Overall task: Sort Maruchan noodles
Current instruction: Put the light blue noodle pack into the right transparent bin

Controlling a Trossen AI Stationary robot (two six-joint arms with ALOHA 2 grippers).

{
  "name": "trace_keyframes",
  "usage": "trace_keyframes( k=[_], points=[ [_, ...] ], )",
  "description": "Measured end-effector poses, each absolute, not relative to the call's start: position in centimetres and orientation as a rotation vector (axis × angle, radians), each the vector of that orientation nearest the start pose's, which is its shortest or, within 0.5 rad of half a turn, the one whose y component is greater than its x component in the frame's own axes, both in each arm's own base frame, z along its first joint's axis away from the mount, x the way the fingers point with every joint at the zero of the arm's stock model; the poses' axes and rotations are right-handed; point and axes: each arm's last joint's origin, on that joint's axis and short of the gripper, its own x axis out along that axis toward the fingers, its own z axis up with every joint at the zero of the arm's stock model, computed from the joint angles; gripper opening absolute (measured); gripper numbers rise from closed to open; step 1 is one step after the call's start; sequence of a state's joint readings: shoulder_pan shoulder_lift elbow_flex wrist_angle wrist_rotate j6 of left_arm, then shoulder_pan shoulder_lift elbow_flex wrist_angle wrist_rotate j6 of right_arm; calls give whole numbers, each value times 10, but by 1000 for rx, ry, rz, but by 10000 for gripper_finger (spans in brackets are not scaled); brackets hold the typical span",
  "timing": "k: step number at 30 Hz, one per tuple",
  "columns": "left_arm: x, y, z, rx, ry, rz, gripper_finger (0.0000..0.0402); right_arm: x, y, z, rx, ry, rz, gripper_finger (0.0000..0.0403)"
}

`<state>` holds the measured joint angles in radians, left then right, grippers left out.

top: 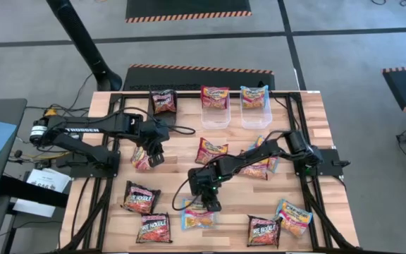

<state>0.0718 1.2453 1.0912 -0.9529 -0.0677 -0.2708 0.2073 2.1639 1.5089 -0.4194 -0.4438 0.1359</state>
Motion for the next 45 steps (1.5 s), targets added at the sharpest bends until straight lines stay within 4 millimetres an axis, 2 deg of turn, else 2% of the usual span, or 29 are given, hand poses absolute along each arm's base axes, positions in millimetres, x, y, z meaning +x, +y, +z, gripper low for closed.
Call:
trace_keyframes(
  k=[10, 12, 20, 25, 32, 45],
  points=[
    [229, 18, 289, -244, 1083, 274, 124, 431, 103, 138, 271, 1133, 502, 27],
    [229, 18, 289, -244, 1083, 273, 124, 431, 103, 138, 271, 1134, 502, 10],
    [229, 18, 289, -244, 1083, 274, 124, 429, 99, 141, 264, 1143, 495, 5],
    [229, 18, 289, -244, 1083, 274, 124, 421, 91, 155, 178, 1176, 434, 4],
    [229, 18, 289, -243, 1085, 274, 124, 407, 83, 188, 97, 1169, 364, 3],
    [229, 18, 289, -243, 1084, 273, 124, 370, 62, 256, -22, 1136, 172, 3]
  ],
)
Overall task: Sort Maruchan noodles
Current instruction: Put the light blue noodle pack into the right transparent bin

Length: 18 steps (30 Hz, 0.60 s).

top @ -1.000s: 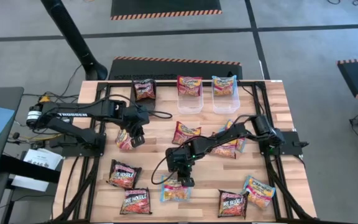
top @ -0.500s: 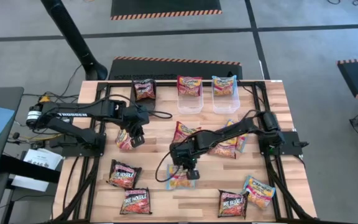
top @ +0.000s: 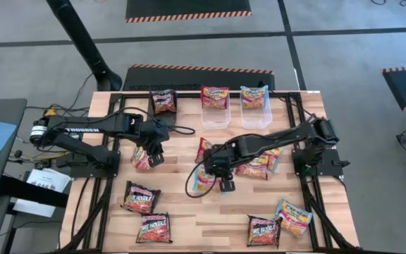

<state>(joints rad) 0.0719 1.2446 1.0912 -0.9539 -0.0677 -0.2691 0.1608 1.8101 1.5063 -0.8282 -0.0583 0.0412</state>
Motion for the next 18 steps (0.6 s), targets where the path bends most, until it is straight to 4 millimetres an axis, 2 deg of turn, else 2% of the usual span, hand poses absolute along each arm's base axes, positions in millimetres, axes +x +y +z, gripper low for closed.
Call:
trace_keyframes(
  k=[9, 18],
  points=[
    [229, 18, 289, -243, 1085, 274, 124, 346, 53, 285, -116, 1130, 21, 3],
    [229, 18, 289, -243, 1085, 273, 124, 329, 37, 301, -166, 1154, -89, 3]
  ],
)
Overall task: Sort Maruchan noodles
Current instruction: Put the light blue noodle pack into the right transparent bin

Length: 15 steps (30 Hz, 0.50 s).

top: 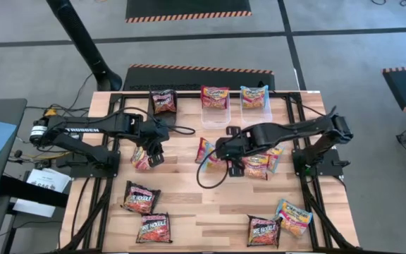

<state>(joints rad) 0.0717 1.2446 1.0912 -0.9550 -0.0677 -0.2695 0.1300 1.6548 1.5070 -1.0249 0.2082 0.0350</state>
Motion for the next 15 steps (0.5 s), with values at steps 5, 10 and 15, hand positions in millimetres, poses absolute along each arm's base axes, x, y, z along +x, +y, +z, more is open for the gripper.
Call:
trace_keyframes(
  k=[5, 10, 15],
  points=[
    [229, 18, 289, -243, 1086, 274, 124, 322, 23, 305, -195, 1190, -148, 3],
    [229, 18, 289, -243, 1087, 274, 124, 312, 7, 307, -236, 1252, -228, 3],
    [229, 18, 289, -243, 1087, 274, 124, 300, -13, 316, -255, 1282, -317, 3]
  ],
)
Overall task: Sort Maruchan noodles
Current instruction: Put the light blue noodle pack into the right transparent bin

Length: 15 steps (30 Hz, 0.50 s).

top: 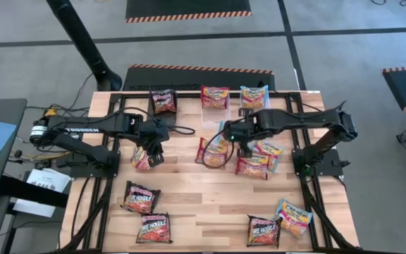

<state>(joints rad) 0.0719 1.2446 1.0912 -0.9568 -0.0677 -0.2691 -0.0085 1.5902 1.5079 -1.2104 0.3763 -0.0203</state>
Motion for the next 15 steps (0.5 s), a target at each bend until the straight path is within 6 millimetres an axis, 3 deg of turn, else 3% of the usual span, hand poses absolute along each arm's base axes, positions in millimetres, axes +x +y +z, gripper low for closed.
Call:
trace_keyframes(
  k=[15],
  points=[
    [228, 18, 288, -242, 1100, 275, 124, 261, -93, 339, -282, 1342, -543, 3]
  ],
)
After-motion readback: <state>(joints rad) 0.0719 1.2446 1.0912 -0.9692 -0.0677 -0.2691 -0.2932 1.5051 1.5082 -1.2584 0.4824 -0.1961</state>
